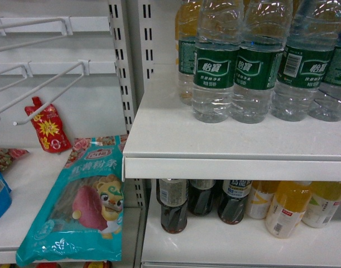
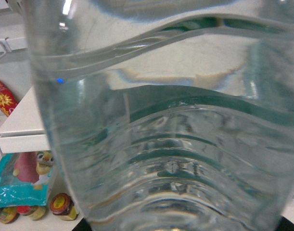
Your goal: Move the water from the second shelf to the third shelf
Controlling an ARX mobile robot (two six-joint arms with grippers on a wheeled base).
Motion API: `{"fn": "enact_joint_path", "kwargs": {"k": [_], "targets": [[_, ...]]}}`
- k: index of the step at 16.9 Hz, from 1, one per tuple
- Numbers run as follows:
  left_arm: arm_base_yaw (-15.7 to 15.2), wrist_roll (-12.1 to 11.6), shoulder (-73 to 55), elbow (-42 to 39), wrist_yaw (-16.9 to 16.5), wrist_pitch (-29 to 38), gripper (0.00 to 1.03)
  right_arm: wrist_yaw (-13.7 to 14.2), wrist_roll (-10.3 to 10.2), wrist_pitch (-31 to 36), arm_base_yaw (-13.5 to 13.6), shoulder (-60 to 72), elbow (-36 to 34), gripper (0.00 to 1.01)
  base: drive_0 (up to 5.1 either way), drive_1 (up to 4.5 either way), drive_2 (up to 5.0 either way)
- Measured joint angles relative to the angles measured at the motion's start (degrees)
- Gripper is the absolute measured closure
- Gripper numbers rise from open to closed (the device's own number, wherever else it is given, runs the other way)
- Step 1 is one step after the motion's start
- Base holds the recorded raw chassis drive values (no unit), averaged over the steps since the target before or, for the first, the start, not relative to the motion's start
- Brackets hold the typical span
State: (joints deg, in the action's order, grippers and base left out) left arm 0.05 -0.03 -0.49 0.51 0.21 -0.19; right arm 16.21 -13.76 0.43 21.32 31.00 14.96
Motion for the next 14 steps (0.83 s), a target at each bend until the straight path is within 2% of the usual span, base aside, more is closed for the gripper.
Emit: {"fn": "enact_joint_path", "kwargs": {"k": [11,12,13,14], "targets": [[0.0,0.0,0.0,0.0,-0.2,0.0,0.05,0.3,0.0,0.3,0.0,0.0,0.0,0.61,0.0,0.00,0.0],[0.0,0.0,0.0,0.0,-0.2,0.0,0.05,0.6,0.1,2.1,0.1,0.0,-0.4,0.61,0.0,0.00,0.0],[0.0,0.0,0.0,0.0,-0.2,0.0,0.05,2.5,1.3,10.7,-0.1,0.7,-3.0,0.61,0.0,0.00,0.0],[0.0,0.0,0.0,0.0,-0.2,0.0,0.05,2.8,2.2,15.8,-1.4,2.8,-2.9,0.61,0.0,0.00,0.0]]}}
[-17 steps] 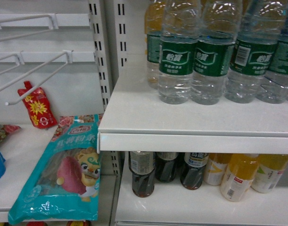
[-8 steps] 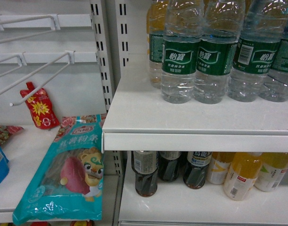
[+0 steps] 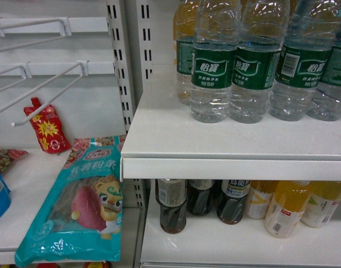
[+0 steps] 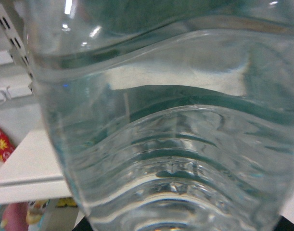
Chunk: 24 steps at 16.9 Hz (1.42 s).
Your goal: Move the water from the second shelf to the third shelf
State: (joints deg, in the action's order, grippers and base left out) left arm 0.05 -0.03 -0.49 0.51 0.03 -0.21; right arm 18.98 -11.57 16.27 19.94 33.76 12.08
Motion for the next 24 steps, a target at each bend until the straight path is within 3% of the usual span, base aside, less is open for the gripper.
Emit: {"fn": "enact_joint_path", "kwargs": {"k": [2,6,10,13,18,24], "targets": [[0.0,0.0,0.0,0.0,0.0,0.0,0.05,-2.3,1.4,5.1,-3.1,6.1,3.8,0.61,0.0,0.00,0.0],[0.0,0.0,0.0,0.0,0.0,0.0,0.05,-8.8,3.3,11.3,-4.9,22.2,11.8,0.61,0.0,0.00,0.0],[0.0,0.0,0.0,0.0,0.0,0.0,0.05,-10.2,4.8,15.1,-7.1,35.3,15.6,0.61,0.0,0.00,0.0],[0.0,0.0,0.0,0.0,0.0,0.0,0.05,-10.8,4.7,16.3,-9.2,43.4,20.5,0.61,0.0,0.00,0.0],[0.0,0.0,0.0,0.0,0.0,0.0,0.05,-11.7,4.6,14.4,-8.7,48.8,27.0,0.61,0.0,0.00,0.0],[0.0,0.0,0.0,0.0,0.0,0.0,0.05,-10.8,4.7,15.2,-8.3,53.4,29.2,0.61,0.0,0.00,0.0]]}}
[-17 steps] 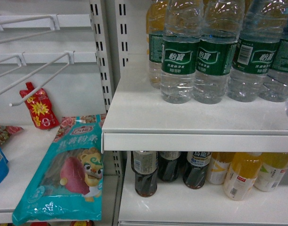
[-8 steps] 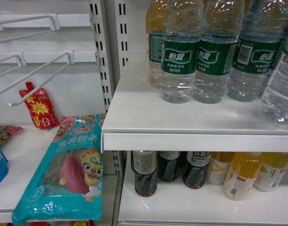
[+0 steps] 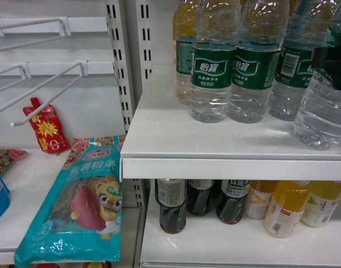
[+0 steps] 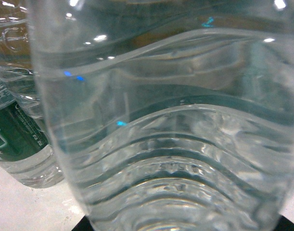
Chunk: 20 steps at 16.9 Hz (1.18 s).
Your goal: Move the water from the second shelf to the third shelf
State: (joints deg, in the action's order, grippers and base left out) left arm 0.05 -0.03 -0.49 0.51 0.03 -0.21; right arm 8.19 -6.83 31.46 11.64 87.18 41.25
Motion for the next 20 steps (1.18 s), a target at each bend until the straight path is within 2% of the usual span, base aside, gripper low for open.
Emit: {"fn": "enact_joint_path", "kwargs": {"k": [10,11,15,16,20], "targets": [[0.0,0.0,0.0,0.0,0.0,0.0,0.05,0.5,-0.1,-0.3,0.4,1.6,1.5,0.61,0.0,0.00,0.0],[0.0,0.0,0.0,0.0,0.0,0.0,0.05,0.5,-0.1,-0.7,0.3,1.6,1.5,0.54,0.0,0.00,0.0],[0.0,0.0,0.0,0.0,0.0,0.0,0.05,-0.2,-0.3,-0.2,0.3,1.2,2.2,0.07,0.0,0.00,0.0],[0.0,0.0,0.0,0.0,0.0,0.0,0.05,-0.3,-0.3,-0.1,0.3,1.1,2.3,0.02,0.0,0.00,0.0],[0.0,0.0,0.0,0.0,0.0,0.0,0.05,-0.9,-0.3,-1.1,0.2,0.5,2.3,0.03,0.0,0.00,0.0]]}}
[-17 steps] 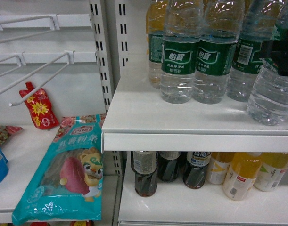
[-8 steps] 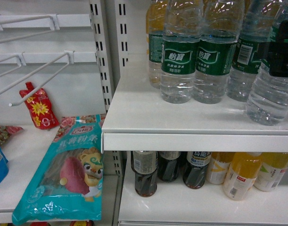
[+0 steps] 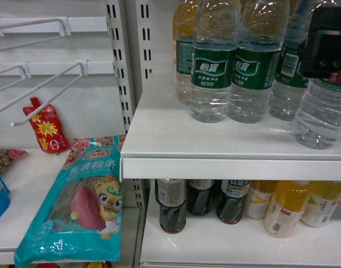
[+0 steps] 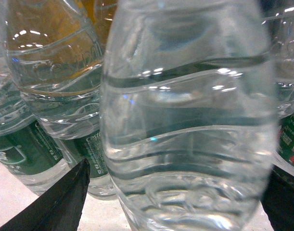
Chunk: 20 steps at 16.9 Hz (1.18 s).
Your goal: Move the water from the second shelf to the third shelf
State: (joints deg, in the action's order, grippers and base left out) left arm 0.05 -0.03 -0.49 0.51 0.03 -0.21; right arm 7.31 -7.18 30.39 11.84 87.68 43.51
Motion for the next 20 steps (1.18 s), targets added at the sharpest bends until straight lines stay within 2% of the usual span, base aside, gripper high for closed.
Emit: {"fn": "enact_joint_path", "kwargs": {"k": [2,9,12,14,17,20], "targets": [[0.0,0.0,0.0,0.0,0.0,0.0,0.05,-0.6,0.1,-0.5,-0.5,-1.9,-0.8,0.03,0.0,0.00,0.0],[0.0,0.0,0.0,0.0,0.0,0.0,0.05,-1.9,2.4,-2.8,-0.7,-5.2,-3.2,0.03,0.0,0.00,0.0],[0.0,0.0,0.0,0.0,0.0,0.0,0.05,-3.4,2.8,-3.8,-0.7,-7.0,-4.1,0.03,0.0,0.00,0.0],[0.0,0.0,0.0,0.0,0.0,0.0,0.05,-3.9,3.8,-4.6,-0.7,-9.3,-5.6,0.03,0.0,0.00,0.0],[0.0,0.0,0.0,0.0,0.0,0.0,0.05,-3.8,4.9,-6.6,-2.6,-13.5,-7.6,0.03,0.0,0.00,0.0],[0.0,0.0,0.0,0.0,0.0,0.0,0.05,-4.8,4.9,-9.6,-3.7,-20.8,-10.6,0.03,0.0,0.00,0.0]]}}
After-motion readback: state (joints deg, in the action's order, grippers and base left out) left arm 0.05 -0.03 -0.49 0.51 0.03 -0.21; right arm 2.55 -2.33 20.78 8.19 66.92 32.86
